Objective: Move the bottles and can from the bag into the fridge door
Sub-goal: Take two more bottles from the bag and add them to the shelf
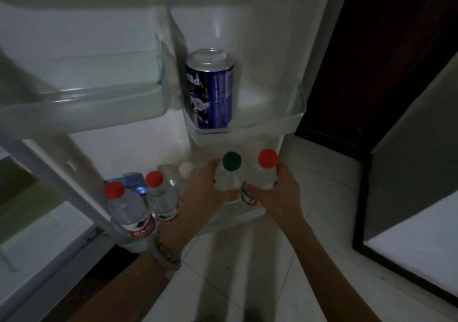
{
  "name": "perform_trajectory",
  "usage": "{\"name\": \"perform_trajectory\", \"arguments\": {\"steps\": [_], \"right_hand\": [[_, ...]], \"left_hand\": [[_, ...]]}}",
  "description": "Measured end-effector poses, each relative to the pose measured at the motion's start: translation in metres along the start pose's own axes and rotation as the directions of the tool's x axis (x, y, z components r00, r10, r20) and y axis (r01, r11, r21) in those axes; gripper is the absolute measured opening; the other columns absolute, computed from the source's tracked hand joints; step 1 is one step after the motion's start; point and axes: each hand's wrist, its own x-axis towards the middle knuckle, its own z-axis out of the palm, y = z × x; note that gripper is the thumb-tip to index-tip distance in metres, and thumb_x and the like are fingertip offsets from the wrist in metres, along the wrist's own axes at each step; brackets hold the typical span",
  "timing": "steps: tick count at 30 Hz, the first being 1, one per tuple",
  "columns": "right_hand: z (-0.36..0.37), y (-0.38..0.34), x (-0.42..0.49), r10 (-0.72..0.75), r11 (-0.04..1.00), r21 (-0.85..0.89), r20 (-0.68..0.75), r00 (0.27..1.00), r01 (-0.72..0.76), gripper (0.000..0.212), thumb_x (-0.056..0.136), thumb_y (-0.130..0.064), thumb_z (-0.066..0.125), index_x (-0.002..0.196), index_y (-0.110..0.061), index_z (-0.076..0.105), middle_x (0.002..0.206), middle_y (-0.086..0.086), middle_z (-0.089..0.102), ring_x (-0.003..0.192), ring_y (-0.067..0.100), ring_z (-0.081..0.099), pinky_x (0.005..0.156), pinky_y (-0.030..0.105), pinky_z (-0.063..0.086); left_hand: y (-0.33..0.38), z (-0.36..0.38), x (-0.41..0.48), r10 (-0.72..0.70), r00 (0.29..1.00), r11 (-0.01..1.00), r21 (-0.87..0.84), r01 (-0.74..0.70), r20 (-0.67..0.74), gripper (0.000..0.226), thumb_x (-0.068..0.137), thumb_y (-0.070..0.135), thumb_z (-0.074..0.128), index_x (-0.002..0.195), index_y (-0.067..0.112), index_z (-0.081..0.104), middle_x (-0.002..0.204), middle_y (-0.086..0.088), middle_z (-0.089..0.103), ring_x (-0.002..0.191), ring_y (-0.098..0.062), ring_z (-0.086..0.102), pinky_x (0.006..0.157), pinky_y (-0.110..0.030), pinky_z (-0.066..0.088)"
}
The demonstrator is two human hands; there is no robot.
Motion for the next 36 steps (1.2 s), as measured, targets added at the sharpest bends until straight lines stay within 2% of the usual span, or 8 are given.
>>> {"name": "perform_trajectory", "arguments": {"steps": [4, 8, 11, 15, 22, 29, 33, 36], "right_hand": [[0.01, 0.026, 0.03, 0.024, 0.999, -0.024, 0.137, 0.99, -0.021, 0.057, 0.061, -0.028, 0.085, 0.107, -0.02, 0.051, 0.1, -0.008, 0.058, 0.091, 0.012, 0.059, 0.077, 0.028, 0.049], [0.015, 0.049, 0.052, 0.026, 0.998, -0.06, 0.236, 0.971, -0.012, 0.056, 0.059, -0.03, 0.085, 0.103, -0.014, 0.055, 0.097, -0.001, 0.066, 0.083, 0.011, 0.063, 0.075, 0.035, 0.055], [0.018, 0.056, 0.061, -0.025, 0.998, -0.054, 0.289, 0.957, 0.043, 0.036, 0.065, -0.018, 0.083, 0.089, -0.014, 0.056, 0.086, 0.002, 0.065, 0.071, 0.009, 0.061, 0.066, 0.026, 0.051], [0.023, 0.053, 0.068, -0.053, 0.995, -0.068, 0.325, 0.944, 0.079, 0.038, 0.068, -0.031, 0.08, 0.09, -0.024, 0.049, 0.088, -0.006, 0.061, 0.081, 0.012, 0.06, 0.07, 0.026, 0.046], [0.03, 0.063, 0.077, -0.101, 0.987, -0.078, 0.377, 0.921, 0.141, 0.043, 0.068, -0.031, 0.079, 0.097, -0.019, 0.051, 0.09, -0.008, 0.06, 0.084, 0.006, 0.062, 0.069, 0.016, 0.049], [0.004, 0.059, 0.069, -0.22, 0.966, -0.029, 0.439, 0.871, 0.258, 0.066, 0.076, -0.03, 0.07, 0.132, -0.017, 0.036, 0.124, 0.004, 0.049, 0.112, 0.017, 0.051, 0.09, 0.031, 0.047], [-0.025, 0.058, 0.065, -0.304, 0.928, -0.045, 0.481, 0.822, 0.369, 0.054, 0.08, -0.032, 0.067, 0.127, -0.018, 0.044, 0.123, -0.002, 0.054, 0.112, 0.012, 0.052, 0.089, 0.025, 0.044], [-0.054, 0.063, 0.068, -0.292, 0.916, -0.094, 0.513, 0.807, 0.391, 0.049, 0.081, -0.03, 0.068, 0.126, -0.022, 0.049, 0.121, -0.009, 0.054, 0.109, 0.008, 0.05, 0.091, 0.028, 0.042]], "left_hand": [[-0.004, 0.019, 0.013, -0.125, 0.991, 0.992, 0.02, 0.126, -0.049, 0.054, 0.069, 0.036, 0.079, 0.115, 0.021, 0.055, 0.111, -0.003, 0.065, 0.101, -0.023, 0.061, 0.091, -0.041, 0.049], [-0.009, 0.04, 0.019, -0.252, 0.963, 0.964, 0.066, 0.259, -0.097, 0.056, 0.077, 0.03, 0.074, 0.124, 0.012, 0.049, 0.121, -0.008, 0.06, 0.111, -0.027, 0.056, 0.096, -0.036, 0.043], [-0.011, 0.054, 0.02, -0.304, 0.94, 0.946, 0.067, 0.317, -0.152, 0.047, 0.082, 0.029, 0.07, 0.119, 0.009, 0.05, 0.118, -0.013, 0.061, 0.108, -0.027, 0.057, 0.094, -0.033, 0.043], [-0.018, 0.064, 0.015, -0.298, 0.921, 0.941, 0.084, 0.327, -0.251, 0.049, 0.076, 0.041, 0.072, 0.111, 0.017, 0.047, 0.098, 0.002, 0.063, 0.088, -0.017, 0.061, 0.076, -0.03, 0.047], [-0.018, 0.069, 0.012, -0.142, 0.943, 0.957, 0.2, 0.208, -0.302, 0.065, 0.076, 0.032, 0.075, 0.124, 0.002, 0.042, 0.103, -0.013, 0.065, 0.091, -0.029, 0.064, 0.075, -0.034, 0.049], [-0.009, 0.067, -0.007, -0.066, 0.951, 0.911, 0.372, 0.181, -0.302, 0.075, 0.079, 0.034, 0.071, 0.137, 0.005, 0.032, 0.116, -0.014, 0.062, 0.095, -0.027, 0.064, 0.077, -0.031, 0.049], [0.008, 0.071, -0.028, 0.163, 0.937, 0.785, 0.616, 0.067, -0.309, 0.068, 0.081, 0.033, 0.069, 0.132, -0.003, 0.042, 0.127, -0.022, 0.056, 0.113, -0.035, 0.057, 0.091, -0.041, 0.047], [0.013, 0.077, -0.037, 0.265, 0.951, 0.73, 0.678, -0.088, -0.162, 0.054, 0.082, 0.03, 0.064, 0.125, 0.0, 0.051, 0.125, -0.02, 0.057, 0.116, -0.033, 0.054, 0.097, -0.044, 0.045]]}}
